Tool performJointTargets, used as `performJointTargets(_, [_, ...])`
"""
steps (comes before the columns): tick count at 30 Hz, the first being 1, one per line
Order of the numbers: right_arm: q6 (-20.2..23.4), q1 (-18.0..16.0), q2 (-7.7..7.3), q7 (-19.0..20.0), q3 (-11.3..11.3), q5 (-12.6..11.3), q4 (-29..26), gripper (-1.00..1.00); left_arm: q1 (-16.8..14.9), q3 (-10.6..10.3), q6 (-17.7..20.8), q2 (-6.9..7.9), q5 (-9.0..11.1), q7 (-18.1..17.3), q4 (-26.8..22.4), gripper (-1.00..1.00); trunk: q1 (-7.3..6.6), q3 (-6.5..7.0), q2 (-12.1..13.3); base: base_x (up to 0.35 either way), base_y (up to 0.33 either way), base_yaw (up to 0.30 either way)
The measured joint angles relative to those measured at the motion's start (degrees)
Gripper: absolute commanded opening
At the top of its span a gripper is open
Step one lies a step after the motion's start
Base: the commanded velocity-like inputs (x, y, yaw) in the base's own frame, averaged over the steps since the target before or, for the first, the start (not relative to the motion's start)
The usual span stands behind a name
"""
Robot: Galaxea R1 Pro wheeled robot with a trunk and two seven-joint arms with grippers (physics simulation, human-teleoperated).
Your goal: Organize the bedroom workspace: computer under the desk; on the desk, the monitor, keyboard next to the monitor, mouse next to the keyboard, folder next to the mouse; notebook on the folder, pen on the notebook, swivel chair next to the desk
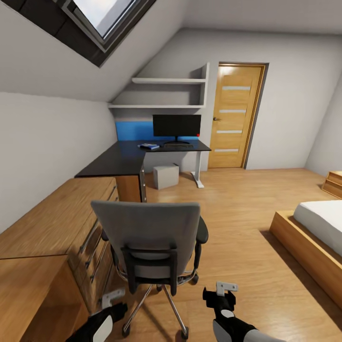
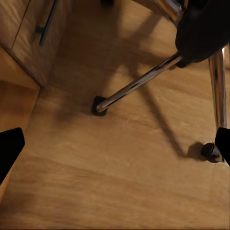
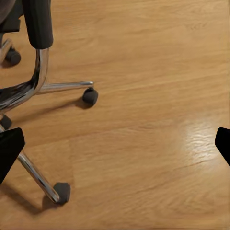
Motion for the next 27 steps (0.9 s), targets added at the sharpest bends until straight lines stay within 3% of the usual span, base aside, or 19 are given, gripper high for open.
performJointTargets(10, [-4.73,0.37,-0.21,4.11,-0.11,0.26,1.08,1.00,-0.05,0.02,-9.00,0.18,0.40,0.15,2.35,1.00,2.20,-1.80,-4.01,0.000,0.000,0.000])
performJointTargets(27, [-9.87,0.86,0.28,7.28,0.14,0.19,2.84,1.00,-0.06,-0.09,-11.01,0.47,0.37,0.43,3.58,1.00,5.93,-4.87,-10.83,0.000,0.000,0.000])
